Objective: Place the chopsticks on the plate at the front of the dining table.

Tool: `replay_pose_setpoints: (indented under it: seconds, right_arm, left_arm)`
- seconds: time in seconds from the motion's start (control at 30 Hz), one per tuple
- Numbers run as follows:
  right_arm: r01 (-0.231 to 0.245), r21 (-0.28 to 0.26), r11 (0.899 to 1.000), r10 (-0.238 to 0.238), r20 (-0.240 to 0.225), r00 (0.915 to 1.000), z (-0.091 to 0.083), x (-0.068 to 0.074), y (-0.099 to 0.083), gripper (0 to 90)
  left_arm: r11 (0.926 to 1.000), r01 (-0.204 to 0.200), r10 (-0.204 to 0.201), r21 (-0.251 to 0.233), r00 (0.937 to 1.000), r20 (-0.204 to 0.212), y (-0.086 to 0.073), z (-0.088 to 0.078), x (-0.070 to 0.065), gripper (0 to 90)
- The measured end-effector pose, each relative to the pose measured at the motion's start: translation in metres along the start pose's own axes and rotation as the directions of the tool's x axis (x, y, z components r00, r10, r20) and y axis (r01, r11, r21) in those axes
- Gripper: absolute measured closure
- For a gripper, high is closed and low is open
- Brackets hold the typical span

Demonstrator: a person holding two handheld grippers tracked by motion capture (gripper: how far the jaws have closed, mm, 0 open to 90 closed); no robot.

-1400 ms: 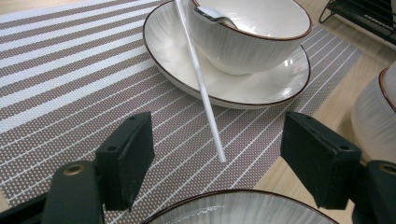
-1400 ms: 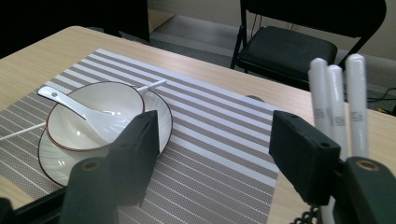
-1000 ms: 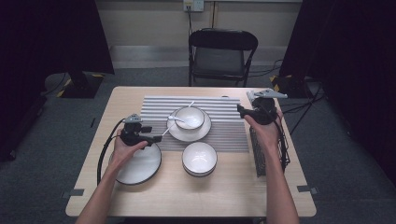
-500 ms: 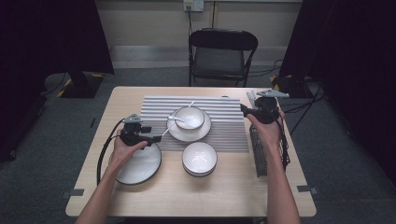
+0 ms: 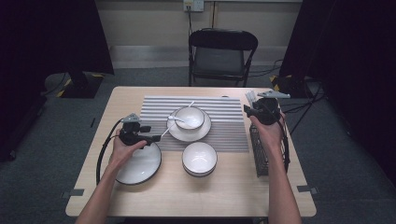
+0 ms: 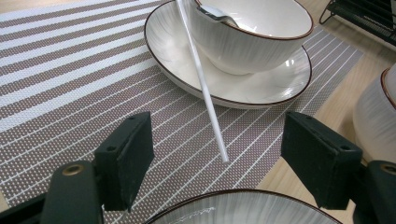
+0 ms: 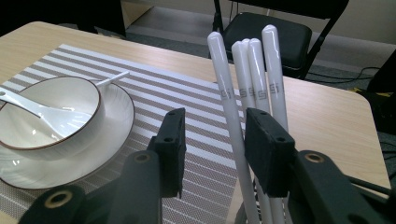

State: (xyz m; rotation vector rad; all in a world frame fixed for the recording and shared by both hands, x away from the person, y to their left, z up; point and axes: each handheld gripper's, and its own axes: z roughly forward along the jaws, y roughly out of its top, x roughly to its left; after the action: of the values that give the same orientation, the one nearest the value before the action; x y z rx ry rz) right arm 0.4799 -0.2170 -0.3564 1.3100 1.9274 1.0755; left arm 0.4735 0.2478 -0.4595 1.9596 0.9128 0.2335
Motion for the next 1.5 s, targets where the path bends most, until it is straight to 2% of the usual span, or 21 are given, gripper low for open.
replay_pose_setpoints:
  seconds: [0.13,0.2,0.33,0.43,0.47,0.57,0.6,0.67,0.7,0.97,1.17,1.37,1.5]
  right_arm:
    - [0.016,-0.018,1.0,-0.016,-0.02,0.9997,-0.006,0.002,-0.003,62.4]
    - [0.019,-0.027,0.999,-0.02,-0.047,0.9987,-0.009,0.003,-0.006,63.9]
    - [0.022,-0.018,1.0,-0.023,-0.046,0.9987,-0.012,0.002,-0.01,67.0]
    - [0.021,0.003,1.0,-0.02,-0.058,0.9981,-0.012,0.001,-0.01,65.7]
    - [0.015,0.011,1.0,-0.014,-0.065,0.9978,-0.012,0.001,-0.011,62.8]
    - [0.025,0.027,0.999,-0.023,-0.065,0.9976,-0.01,0.002,-0.011,61.8]
    - [0.028,0.031,0.999,-0.026,-0.065,0.9976,-0.01,0.003,-0.011,64.4]
    - [0.031,0.034,0.999,-0.029,-0.045,0.9986,-0.011,0.003,-0.01,75.7]
    - [0.026,0.021,0.999,-0.025,-0.047,0.9986,-0.012,0.002,-0.01,77.9]
    - [0.015,-0.048,0.999,-0.016,-0.025,0.9996,-0.02,0.001,-0.001,81.6]
    - [0.003,-0.035,0.999,-0.004,-0.027,0.9996,-0.021,-0.003,-0.007,81.9]
    - [0.015,-0.014,1.0,-0.015,-0.024,0.9996,-0.024,-0.003,-0.011,81.9]
    - [0.013,0.003,1.0,-0.013,-0.024,0.9996,-0.022,-0.003,-0.013,80.7]
  left_arm:
    - [1.0,0.0,0.0,0.002,1.0,0.002,0.0,0.0,-0.001,25.2]
    - [1.0,-0.003,0.003,-0.001,1.0,0.002,0.001,0.0,-0.001,25.2]
    - [1.0,-0.005,0.005,-0.001,1.0,-0.001,0.001,0.001,-0.001,25.1]
    - [0.9999,-0.009,0.009,0.009,0.9999,-0.007,0.001,0.001,0.0,25.2]
    - [0.9999,-0.007,0.007,0.009,0.9999,-0.008,0.0,0.001,0.0,25.3]
    - [0.9999,-0.015,0.015,0.005,0.9998,-0.013,0.001,-0.001,-0.001,25.6]
    - [0.9999,-0.016,0.016,-0.002,0.9998,-0.015,0.002,-0.002,-0.001,25.6]
    - [0.9999,-0.012,0.012,-0.007,0.9998,-0.014,0.003,-0.004,-0.001,25.6]
    - [0.9999,-0.011,0.011,-0.01,0.9999,-0.012,0.002,-0.004,0.0,25.6]
    - [0.9999,-0.01,0.01,0.0,0.9998,-0.014,0.002,-0.002,0.0,25.7]
    - [0.9999,-0.014,0.014,-0.001,0.9997,-0.019,0.002,-0.002,0.0,25.7]
    - [0.9998,-0.01,0.01,-0.016,0.9999,-0.011,0.003,-0.003,-0.001,25.7]
    - [0.9999,-0.009,0.009,-0.008,0.9998,-0.019,0.002,-0.003,-0.001,25.7]
